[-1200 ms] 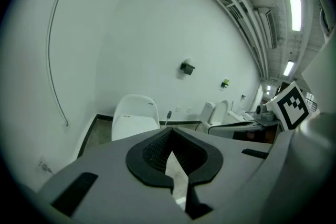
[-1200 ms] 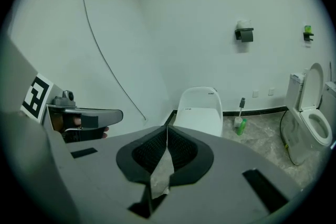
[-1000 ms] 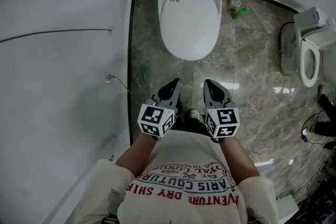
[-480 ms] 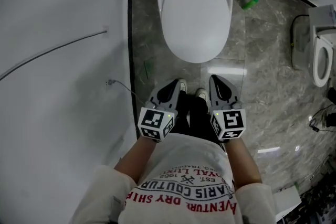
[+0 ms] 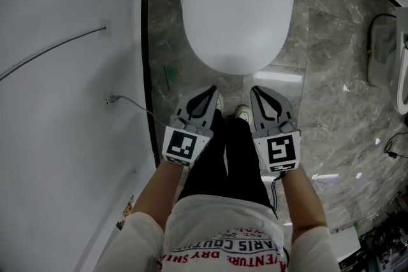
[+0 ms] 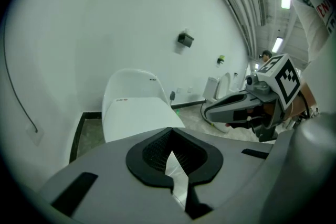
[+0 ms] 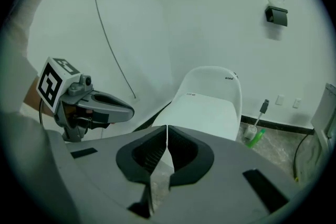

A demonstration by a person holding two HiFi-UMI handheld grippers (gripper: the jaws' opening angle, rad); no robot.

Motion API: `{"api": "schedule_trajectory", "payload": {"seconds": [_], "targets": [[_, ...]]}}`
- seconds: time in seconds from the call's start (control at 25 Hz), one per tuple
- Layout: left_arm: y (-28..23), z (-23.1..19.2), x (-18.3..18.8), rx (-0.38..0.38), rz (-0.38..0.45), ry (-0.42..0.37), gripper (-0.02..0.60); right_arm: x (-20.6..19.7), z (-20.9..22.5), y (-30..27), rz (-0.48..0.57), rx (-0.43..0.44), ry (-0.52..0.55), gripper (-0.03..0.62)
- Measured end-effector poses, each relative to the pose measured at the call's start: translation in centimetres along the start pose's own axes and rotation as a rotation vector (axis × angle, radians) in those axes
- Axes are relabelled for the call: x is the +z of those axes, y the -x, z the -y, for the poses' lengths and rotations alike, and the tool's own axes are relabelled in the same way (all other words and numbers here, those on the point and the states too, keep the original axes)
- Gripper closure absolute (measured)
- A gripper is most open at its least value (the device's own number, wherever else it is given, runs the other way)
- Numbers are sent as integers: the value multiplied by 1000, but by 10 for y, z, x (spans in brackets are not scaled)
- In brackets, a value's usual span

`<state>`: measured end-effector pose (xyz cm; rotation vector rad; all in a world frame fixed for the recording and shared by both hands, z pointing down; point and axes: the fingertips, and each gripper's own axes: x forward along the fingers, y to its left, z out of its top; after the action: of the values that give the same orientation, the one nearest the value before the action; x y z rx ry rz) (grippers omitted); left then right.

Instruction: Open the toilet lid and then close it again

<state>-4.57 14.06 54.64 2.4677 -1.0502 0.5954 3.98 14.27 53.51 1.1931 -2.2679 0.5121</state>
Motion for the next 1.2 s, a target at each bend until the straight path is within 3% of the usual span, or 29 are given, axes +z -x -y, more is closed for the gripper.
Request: {"api": "schedule_trajectory", "payload": {"seconds": [0.2, 0.44, 0.52, 0.88, 0.96, 1.2], "targets": [[-44, -3, -56, -9, -53, -167, 575, -58, 2, -41, -50, 18, 218, 577], [-67, -14, -115, -8, -117, -243, 572, -118, -10, -82, -132, 53, 417, 577], [-74, -11, -130, -16, -156, -290, 531, -131, -11, -91, -148, 43, 485, 577], [-106, -19, -145, 21, -190, -757, 390, -157, -3, -116, -219, -89, 875, 572], [-109, -20, -150, 34, -201, -842, 349, -160, -3, -119, -235, -101, 928, 526], [-117, -22, -158, 72, -223, -916, 341, -165, -6, -121, -242, -94, 971, 505]]}}
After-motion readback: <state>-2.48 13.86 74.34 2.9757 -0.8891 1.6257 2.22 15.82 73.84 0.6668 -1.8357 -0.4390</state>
